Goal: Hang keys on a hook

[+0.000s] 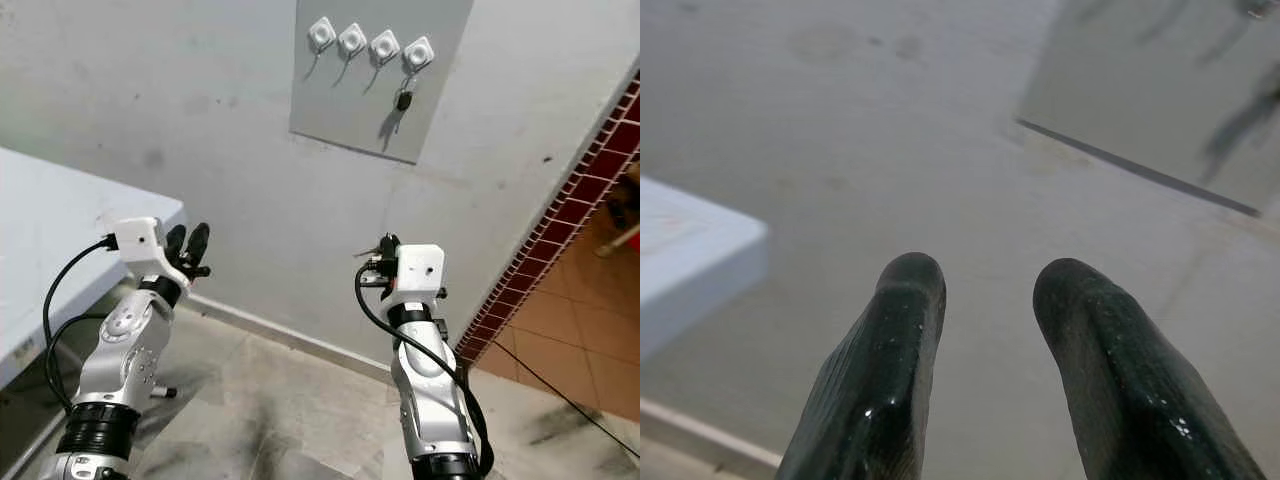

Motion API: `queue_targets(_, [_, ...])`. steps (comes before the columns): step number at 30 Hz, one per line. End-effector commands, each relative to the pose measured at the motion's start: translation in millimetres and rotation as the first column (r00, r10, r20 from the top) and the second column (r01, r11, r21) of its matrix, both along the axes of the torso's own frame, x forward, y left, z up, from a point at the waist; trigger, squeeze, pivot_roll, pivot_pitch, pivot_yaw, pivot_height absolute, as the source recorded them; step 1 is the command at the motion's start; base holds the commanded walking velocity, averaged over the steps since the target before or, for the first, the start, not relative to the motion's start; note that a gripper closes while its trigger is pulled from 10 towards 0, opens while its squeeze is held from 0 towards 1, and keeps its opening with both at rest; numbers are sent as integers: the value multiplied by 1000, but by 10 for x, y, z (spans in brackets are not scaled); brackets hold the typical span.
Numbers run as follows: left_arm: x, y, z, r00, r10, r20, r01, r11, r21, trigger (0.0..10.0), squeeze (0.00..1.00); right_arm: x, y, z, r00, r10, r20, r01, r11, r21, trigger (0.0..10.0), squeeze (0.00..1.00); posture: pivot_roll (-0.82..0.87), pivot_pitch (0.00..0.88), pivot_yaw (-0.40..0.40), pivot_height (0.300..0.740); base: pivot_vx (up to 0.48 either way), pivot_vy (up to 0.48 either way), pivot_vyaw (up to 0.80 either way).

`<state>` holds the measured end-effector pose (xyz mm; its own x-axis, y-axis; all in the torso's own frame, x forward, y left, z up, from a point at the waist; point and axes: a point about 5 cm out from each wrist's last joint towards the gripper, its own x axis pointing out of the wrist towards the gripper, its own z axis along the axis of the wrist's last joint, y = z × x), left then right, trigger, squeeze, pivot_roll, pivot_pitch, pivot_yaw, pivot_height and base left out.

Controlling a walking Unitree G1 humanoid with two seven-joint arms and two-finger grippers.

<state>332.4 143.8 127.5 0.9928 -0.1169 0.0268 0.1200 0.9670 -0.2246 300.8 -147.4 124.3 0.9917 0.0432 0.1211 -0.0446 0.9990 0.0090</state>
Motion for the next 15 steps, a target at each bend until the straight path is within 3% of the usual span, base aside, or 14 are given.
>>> queue_targets(1, [19,-112,32,1000,-28,0,28,999,20,10000,0,4,-59,45,1000,-15,10,15,1000,-12,10000,0,128,8,-80,740,0,0,0])
queue_targets(15, [24,-133,110,998,-56,39,54,997,57,10000,0,-10,-20,38,1000,-15,9,15,1000,-17,10000,0,126,0,-79,740,21,0,0])
